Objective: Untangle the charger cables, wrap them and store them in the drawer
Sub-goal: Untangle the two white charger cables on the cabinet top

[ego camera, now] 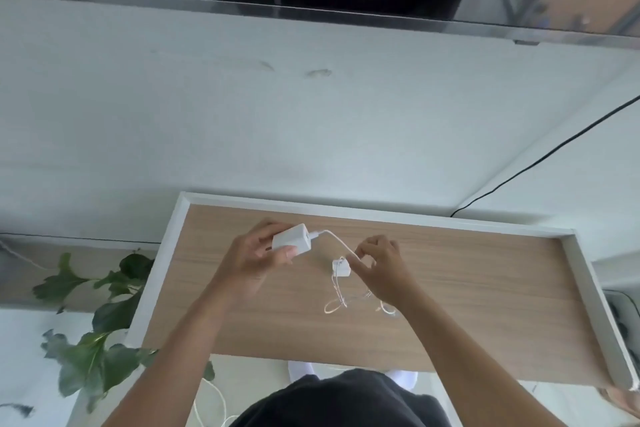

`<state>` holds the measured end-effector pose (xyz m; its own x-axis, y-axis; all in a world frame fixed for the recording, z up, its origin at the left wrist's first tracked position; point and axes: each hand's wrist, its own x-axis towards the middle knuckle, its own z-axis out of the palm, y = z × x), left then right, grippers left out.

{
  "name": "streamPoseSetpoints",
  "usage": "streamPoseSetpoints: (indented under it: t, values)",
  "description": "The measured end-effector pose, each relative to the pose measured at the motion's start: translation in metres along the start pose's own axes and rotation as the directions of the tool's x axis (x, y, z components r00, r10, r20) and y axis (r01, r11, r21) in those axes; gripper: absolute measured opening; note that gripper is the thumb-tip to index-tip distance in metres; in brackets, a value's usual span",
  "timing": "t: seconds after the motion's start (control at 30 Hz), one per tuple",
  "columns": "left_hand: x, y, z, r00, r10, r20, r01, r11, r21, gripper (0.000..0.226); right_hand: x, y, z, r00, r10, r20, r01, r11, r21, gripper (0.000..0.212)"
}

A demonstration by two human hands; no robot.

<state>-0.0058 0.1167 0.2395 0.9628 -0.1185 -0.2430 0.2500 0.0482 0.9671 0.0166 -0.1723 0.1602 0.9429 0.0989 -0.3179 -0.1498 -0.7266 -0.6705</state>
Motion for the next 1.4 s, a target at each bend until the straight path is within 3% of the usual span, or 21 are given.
streamPoseSetpoints:
  t: [0.13, 0.23, 0.37, 0.47, 0.6, 0.67, 0.83, 1.03, 1.07, 1.13, 1.27, 1.4]
  values:
    - [-0.003, 0.013, -0.012, 0.997, 0.048, -0.053, -0.050, 0.998, -0.033, 0.043, 0.014, 0.000, -0.005, 0.999, 0.042, 0.011, -0.040, 0.989, -0.143, 0.022]
    - [-0.002, 0.006, -0.016, 0.998, 0.045, -0.035, -0.047, 0.998, -0.043, 0.051, 0.017, -0.007, -0.006, 0.999, -0.033, 0.035, 0.040, 0.972, -0.233, 0.033]
    - [0.003, -0.031, -0.028, 0.994, -0.059, -0.096, 0.058, 0.998, -0.013, 0.048, 0.010, -0.022, -0.015, 0.987, -0.155, 0.043, 0.160, 0.972, -0.173, 0.050]
    - [0.003, -0.074, -0.041, 0.986, -0.123, -0.115, 0.143, 0.971, 0.190, 0.050, 0.002, -0.034, -0.023, 0.989, -0.131, 0.073, 0.141, 0.978, -0.155, 0.046]
    - [0.000, -0.116, -0.043, 0.988, -0.142, -0.058, 0.149, 0.801, 0.579, 0.049, -0.005, -0.039, -0.015, 0.965, -0.154, 0.214, 0.181, 0.977, -0.114, 0.042]
    - [0.003, -0.136, -0.040, 0.984, -0.171, -0.049, 0.157, 0.707, 0.690, 0.050, -0.007, -0.041, -0.005, 0.948, -0.144, 0.284, 0.180, 0.978, -0.102, 0.039]
    - [0.012, -0.170, -0.039, 0.960, -0.267, -0.088, 0.223, 0.534, 0.816, 0.048, -0.012, -0.051, 0.018, 0.901, -0.119, 0.418, 0.191, 0.973, -0.133, 0.028]
    - [0.017, -0.178, -0.031, 0.972, -0.216, -0.088, 0.168, 0.385, 0.908, 0.046, -0.014, -0.063, 0.041, 0.887, -0.164, 0.431, 0.247, 0.958, -0.144, 0.030]
    - [0.016, -0.178, -0.031, 0.974, -0.207, -0.093, 0.170, 0.393, 0.904, 0.049, -0.014, -0.064, 0.043, 0.885, -0.159, 0.437, 0.245, 0.958, -0.148, 0.030]
    - [0.014, -0.175, -0.031, 0.986, -0.158, -0.056, 0.129, 0.504, 0.854, 0.056, -0.014, -0.066, 0.044, 0.879, -0.157, 0.451, 0.252, 0.954, -0.159, 0.031]
    - [0.003, -0.149, -0.020, 0.998, 0.055, 0.029, -0.060, 0.725, 0.686, 0.030, -0.012, -0.066, 0.045, 0.905, -0.135, 0.402, 0.210, 0.966, -0.148, 0.030]
    - [-0.009, -0.109, -0.008, 0.999, -0.009, 0.032, -0.008, 0.859, 0.513, 0.019, -0.009, -0.063, 0.037, 0.922, -0.127, 0.364, 0.190, 0.972, -0.141, 0.025]
